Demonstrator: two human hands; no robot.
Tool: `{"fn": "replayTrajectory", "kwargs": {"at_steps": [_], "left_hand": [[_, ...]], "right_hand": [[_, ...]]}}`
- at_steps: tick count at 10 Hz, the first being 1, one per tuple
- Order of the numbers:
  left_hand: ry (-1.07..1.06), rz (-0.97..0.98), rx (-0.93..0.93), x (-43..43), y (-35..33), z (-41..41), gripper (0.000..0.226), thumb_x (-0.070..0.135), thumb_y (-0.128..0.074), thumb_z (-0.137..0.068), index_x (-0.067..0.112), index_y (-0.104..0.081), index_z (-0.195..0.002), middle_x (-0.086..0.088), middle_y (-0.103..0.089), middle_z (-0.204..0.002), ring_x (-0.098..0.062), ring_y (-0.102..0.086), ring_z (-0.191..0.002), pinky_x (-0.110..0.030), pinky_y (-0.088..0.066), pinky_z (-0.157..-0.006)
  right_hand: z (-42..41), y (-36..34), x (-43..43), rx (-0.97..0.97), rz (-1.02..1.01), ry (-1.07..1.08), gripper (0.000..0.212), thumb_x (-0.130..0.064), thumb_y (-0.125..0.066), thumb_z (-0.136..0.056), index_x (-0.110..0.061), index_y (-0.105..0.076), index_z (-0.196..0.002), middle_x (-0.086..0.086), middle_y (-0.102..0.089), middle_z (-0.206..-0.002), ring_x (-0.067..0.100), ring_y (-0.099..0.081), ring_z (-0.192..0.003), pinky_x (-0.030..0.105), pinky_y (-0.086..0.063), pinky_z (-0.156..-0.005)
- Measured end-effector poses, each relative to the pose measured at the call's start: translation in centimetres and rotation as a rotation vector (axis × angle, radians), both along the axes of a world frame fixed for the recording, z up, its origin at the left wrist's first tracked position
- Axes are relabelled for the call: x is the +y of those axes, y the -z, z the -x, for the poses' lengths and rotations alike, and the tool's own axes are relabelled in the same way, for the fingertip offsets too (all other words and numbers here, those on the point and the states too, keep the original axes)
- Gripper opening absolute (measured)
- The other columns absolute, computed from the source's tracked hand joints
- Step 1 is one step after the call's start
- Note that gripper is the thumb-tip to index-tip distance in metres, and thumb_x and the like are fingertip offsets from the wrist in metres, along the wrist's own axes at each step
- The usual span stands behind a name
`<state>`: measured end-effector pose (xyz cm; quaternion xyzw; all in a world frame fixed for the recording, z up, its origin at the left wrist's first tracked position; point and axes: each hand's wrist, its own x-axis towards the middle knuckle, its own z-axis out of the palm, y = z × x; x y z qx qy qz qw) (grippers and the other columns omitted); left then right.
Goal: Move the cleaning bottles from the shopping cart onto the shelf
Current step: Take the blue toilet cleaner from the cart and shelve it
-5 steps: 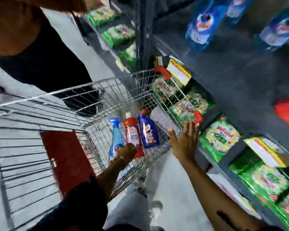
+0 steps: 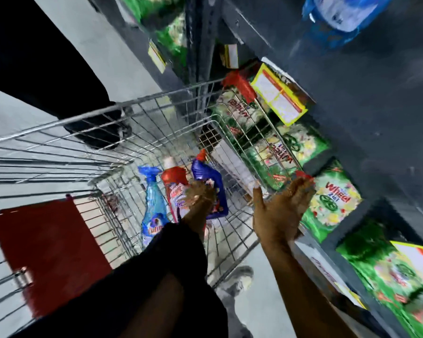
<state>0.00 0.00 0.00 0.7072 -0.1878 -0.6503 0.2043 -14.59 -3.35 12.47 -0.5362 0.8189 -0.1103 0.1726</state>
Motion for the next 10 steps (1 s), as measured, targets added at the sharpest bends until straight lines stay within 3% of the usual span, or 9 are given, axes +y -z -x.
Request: {"fn": "replayTrajectory", "kwargs": {"at_steps": [1,2,4,5,6,7,8,9,10], "left_hand": [[0.084,0.078,-0.061,-2.6,0.2,1.7,0.037,0.025,-0.061,-0.09,0.002,-0.054,-0.117,-0.018,-0.06,-0.117,-0.025,-0.063,-0.092,-0.04,-0.054,-0.096],[-0.063,0.053,-0.249,-4.8,0.7,1.9,0.044,0.024,-0.08,-0.073,0.006,-0.051,-0.102,-0.015,-0.06,-0.097,-0.022,-0.061,-0.074,-0.011,-0.049,-0.061],[0.007,-0.054,-0.2,-5.2,1.4,0.1,0.054,0.029,-0.081,-0.07,0.002,-0.06,-0.111,-0.021,-0.068,-0.114,-0.033,-0.067,-0.098,-0.044,-0.057,-0.086],[-0.004,0.056,-0.19,-4.3,-0.6,-1.2,0.048,0.026,-0.076,-0.076,0.004,-0.059,-0.115,-0.021,-0.068,-0.113,-0.032,-0.068,-0.092,-0.045,-0.058,-0.085],[-0.03,0.211,-0.093,-3.0,-4.5,-2.5,0.042,0.023,-0.074,-0.078,0.005,-0.062,-0.113,-0.018,-0.07,-0.106,-0.027,-0.068,-0.079,-0.028,-0.059,-0.061],[-0.05,0.38,0.038,-1.8,-10.2,-2.8,0.035,0.024,-0.072,-0.081,0.013,-0.064,-0.113,-0.013,-0.072,-0.107,-0.02,-0.071,-0.082,-0.023,-0.057,-0.06],[0.043,0.515,0.126,-0.9,-16.2,-2.0,0.034,0.039,-0.072,-0.077,0.024,-0.068,-0.107,0.004,-0.076,-0.096,-0.007,-0.071,-0.078,-0.02,-0.055,-0.06],[0.123,0.571,0.189,0.4,-21.6,1.0,0.021,0.039,-0.064,-0.08,0.029,-0.069,-0.098,0.015,-0.075,-0.083,0.002,-0.067,-0.069,-0.016,-0.053,-0.053],[0.232,0.542,0.227,1.1,-25.3,4.7,0.029,0.056,-0.05,-0.084,0.038,-0.068,-0.098,0.016,-0.075,-0.085,-0.005,-0.068,-0.072,-0.02,-0.054,-0.052]], "right_hand": [[0.0,0.1,0.0,0.055,0.011,-0.037,0.09,-0.05,-0.055,-0.088,0.003,-0.011,-0.146,0.025,-0.003,-0.158,0.038,-0.003,-0.147,0.047,-0.007,-0.119],[0.3,0.5,-0.2,0.061,-0.001,-0.039,0.091,-0.053,-0.052,-0.088,-0.005,-0.005,-0.149,0.022,0.002,-0.159,0.035,0.004,-0.148,0.046,-0.005,-0.119],[0.7,0.3,-0.3,-0.008,-0.018,-0.046,0.09,-0.051,-0.052,-0.088,-0.013,0.001,-0.15,0.02,0.011,-0.159,0.035,0.012,-0.146,0.053,-0.013,-0.12],[0.9,-0.4,-0.3,-0.076,-0.049,-0.085,0.087,-0.045,-0.054,-0.09,-0.011,0.0,-0.149,0.021,0.015,-0.158,0.036,0.017,-0.145,0.051,-0.01,-0.121],[2.1,-1.8,-0.1,-0.244,-0.056,-0.13,0.083,-0.036,-0.056,-0.092,-0.009,-0.003,-0.149,0.019,0.016,-0.158,0.033,0.018,-0.146,0.04,0.002,-0.118],[3.8,-4.6,1.0,-0.49,-0.042,-0.184,0.068,-0.032,-0.053,-0.094,-0.012,-0.018,-0.149,0.014,-0.006,-0.161,0.026,-0.006,-0.148,0.036,-0.014,-0.117],[3.7,-8.0,2.2,-0.865,-0.163,-0.22,0.045,-0.032,-0.05,-0.096,-0.017,-0.042,-0.138,0.01,-0.045,-0.146,0.013,-0.044,-0.13,0.035,-0.037,-0.111],[4.6,-11.3,4.3,-1.215,-0.185,-0.083,0.016,-0.029,-0.051,-0.095,-0.023,-0.064,-0.103,-0.004,-0.071,-0.101,0.0,-0.065,-0.087,0.018,-0.055,-0.075],[8.5,-13.8,6.7,-1.275,-0.097,-0.008,0.019,-0.036,-0.054,-0.087,-0.023,-0.066,-0.093,-0.011,-0.072,-0.084,0.001,-0.065,-0.072,0.015,-0.051,-0.057]]}}
